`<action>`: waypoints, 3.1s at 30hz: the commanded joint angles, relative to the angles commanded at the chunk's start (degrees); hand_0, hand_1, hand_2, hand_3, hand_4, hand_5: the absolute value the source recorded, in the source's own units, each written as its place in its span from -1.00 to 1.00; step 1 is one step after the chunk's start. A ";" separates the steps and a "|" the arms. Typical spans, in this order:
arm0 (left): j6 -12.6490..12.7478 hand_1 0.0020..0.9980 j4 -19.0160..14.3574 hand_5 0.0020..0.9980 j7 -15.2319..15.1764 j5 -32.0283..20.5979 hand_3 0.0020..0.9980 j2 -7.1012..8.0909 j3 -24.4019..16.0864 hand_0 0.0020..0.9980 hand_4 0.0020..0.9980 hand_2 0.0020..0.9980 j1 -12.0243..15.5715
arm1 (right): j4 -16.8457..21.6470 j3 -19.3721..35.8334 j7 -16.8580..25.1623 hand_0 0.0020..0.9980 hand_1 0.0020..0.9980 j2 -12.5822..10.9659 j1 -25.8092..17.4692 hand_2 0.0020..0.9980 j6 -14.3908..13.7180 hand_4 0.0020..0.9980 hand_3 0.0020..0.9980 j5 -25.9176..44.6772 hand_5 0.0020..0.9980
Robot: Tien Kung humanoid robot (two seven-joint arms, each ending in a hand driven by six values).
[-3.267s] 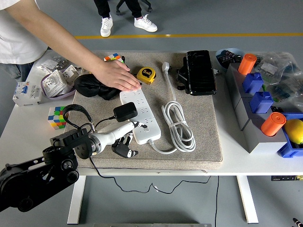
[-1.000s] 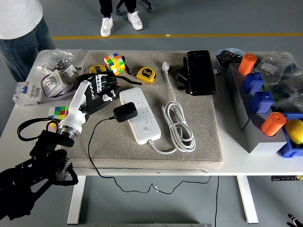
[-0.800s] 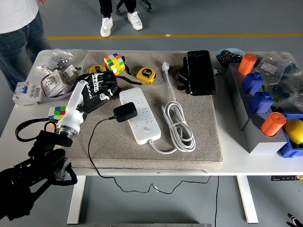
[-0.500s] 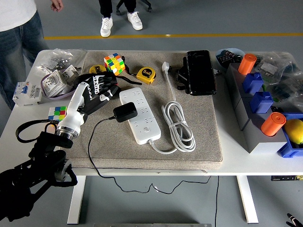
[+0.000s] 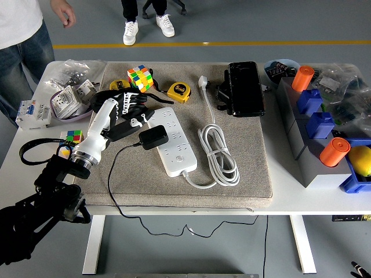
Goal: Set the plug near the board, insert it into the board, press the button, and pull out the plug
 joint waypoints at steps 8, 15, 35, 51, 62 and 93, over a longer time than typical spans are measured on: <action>-11.06 -0.71 -4.88 -1.00 13.84 19.45 0.50 1.67 2.60 -0.69 0.33 -0.67 -3.46 | 0.13 -0.96 -0.06 0.23 0.34 -0.32 0.17 0.35 0.01 0.69 0.12 -0.10 -0.01; -18.91 -0.78 -4.39 -1.00 18.16 28.05 0.63 2.66 8.66 -0.80 0.34 -0.72 -6.69 | 0.25 -1.68 -0.09 0.23 0.34 -0.66 0.02 0.35 -0.01 0.69 0.12 -0.18 -0.01; -21.67 -0.84 -1.21 -1.00 22.86 29.06 0.64 0.62 11.82 -0.87 0.36 -0.75 -8.28 | 0.40 -0.80 0.09 0.23 0.34 -0.42 -0.12 0.35 0.08 0.69 0.12 -0.26 -0.01; -24.38 -0.84 -0.25 -1.00 25.85 28.50 0.60 0.19 11.95 -0.89 0.41 -0.74 -9.45 | 0.83 0.75 0.03 0.23 0.34 -1.08 0.07 0.35 -0.06 0.69 0.12 -0.89 -0.01; -25.41 -0.84 0.04 -1.00 26.34 28.05 0.57 0.15 12.35 -0.89 0.42 -0.74 -9.97 | 0.92 1.47 0.01 0.23 0.34 -1.15 0.17 0.35 -0.12 0.69 0.12 -1.09 -0.01; -9.88 -0.34 1.71 -0.59 8.84 20.92 0.24 -0.42 6.47 -0.55 0.76 0.01 -8.15 | 0.98 2.50 0.15 0.23 0.34 -0.67 -0.54 0.34 -0.14 0.69 0.12 -1.09 -0.02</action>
